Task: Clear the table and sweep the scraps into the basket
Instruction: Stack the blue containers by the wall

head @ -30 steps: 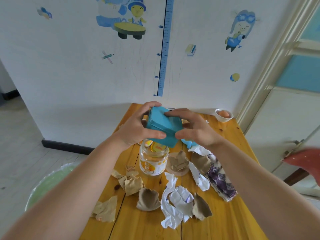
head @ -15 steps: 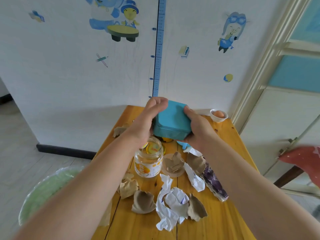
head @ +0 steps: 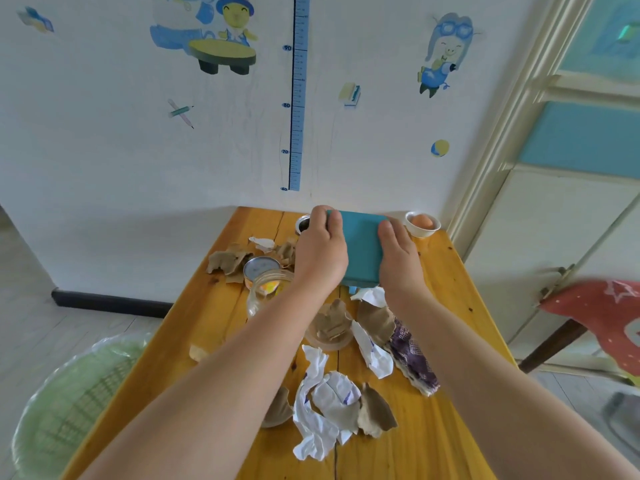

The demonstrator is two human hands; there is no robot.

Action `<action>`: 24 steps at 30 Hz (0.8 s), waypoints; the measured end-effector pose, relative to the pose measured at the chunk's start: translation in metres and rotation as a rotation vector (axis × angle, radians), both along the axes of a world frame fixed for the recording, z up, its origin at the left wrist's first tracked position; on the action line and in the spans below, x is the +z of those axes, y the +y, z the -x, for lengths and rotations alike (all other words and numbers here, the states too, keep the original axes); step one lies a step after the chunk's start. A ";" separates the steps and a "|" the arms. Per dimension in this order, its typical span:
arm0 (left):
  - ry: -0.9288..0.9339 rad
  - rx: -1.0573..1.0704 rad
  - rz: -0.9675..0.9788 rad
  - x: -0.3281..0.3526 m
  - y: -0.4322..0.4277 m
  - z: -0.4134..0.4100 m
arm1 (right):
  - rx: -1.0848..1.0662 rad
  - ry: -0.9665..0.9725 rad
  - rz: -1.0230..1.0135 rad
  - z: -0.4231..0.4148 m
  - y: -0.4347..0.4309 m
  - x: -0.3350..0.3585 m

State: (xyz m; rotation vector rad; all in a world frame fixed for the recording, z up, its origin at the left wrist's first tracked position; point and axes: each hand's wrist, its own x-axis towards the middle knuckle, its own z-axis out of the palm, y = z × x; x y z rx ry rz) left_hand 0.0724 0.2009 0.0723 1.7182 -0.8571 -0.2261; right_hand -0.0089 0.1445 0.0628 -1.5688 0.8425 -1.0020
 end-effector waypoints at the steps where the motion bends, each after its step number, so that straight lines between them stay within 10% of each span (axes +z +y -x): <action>1: 0.035 -0.003 -0.022 -0.001 -0.003 0.002 | 0.008 0.027 -0.025 0.002 -0.005 -0.001; 7: 0.377 -0.020 -0.096 -0.011 -0.026 0.020 | 0.219 0.300 -0.080 0.040 -0.035 -0.009; 12: 0.458 0.001 -0.024 -0.028 -0.052 0.034 | 0.090 0.636 0.451 0.060 -0.037 -0.022; 18: 0.509 -0.193 0.082 -0.037 -0.066 0.051 | -0.133 0.513 0.438 0.065 -0.061 -0.039; 24: -0.772 -0.412 -0.197 -0.114 -0.057 0.054 | -0.305 0.666 0.269 0.069 -0.138 -0.056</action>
